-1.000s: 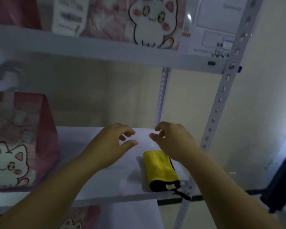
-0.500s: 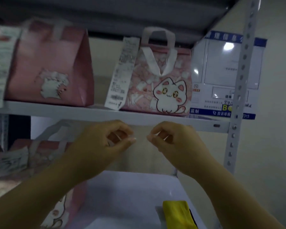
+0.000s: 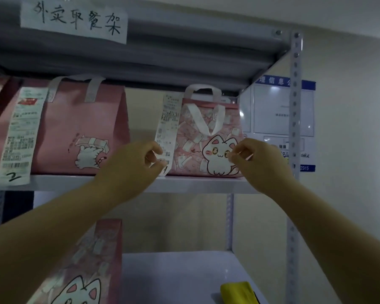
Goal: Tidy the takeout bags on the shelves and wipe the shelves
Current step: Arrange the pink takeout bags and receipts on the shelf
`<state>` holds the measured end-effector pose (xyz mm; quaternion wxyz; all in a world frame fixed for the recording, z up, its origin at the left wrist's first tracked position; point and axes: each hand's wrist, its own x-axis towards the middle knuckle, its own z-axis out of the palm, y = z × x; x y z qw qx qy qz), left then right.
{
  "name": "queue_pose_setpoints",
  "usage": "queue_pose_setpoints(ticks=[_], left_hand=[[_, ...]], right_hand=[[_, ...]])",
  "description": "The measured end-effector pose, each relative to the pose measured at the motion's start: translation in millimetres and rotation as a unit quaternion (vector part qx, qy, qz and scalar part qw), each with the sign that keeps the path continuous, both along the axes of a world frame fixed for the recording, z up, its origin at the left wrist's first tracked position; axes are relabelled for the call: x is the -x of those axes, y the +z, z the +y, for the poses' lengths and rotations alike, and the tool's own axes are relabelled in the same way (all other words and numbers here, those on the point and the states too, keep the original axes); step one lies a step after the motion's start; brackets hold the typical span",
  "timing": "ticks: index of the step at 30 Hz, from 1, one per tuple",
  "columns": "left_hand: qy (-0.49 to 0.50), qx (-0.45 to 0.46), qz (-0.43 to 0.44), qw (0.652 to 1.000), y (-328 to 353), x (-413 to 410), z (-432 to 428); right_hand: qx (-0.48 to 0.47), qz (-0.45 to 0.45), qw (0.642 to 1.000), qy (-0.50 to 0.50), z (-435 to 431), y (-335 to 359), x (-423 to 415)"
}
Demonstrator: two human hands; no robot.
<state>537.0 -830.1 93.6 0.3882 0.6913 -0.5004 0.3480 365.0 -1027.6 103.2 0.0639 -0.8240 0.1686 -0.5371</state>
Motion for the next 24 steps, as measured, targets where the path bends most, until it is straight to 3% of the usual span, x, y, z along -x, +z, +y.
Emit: queue_pose_setpoints(ticks=[5, 11, 17, 24], left_hand=[[0.067, -0.020, 0.062, 0.996, 13, -21, -37], [0.071, -0.010, 0.138, 0.988, 16, -43, -74], [0.029, 0.015, 0.186, 0.982, 15, -51, -93], [-0.008, 0.070, 0.179, 0.981, 8, -51, -89]], right_hand=[[-0.063, 0.005, 0.997, -0.055, -37, 5, -11], [-0.143, 0.010, 0.990, -0.006, -72, 9, -33], [-0.139, 0.029, 0.989, 0.038, -90, 3, -51], [-0.149, -0.027, 0.986, 0.071, -89, 0, -48]])
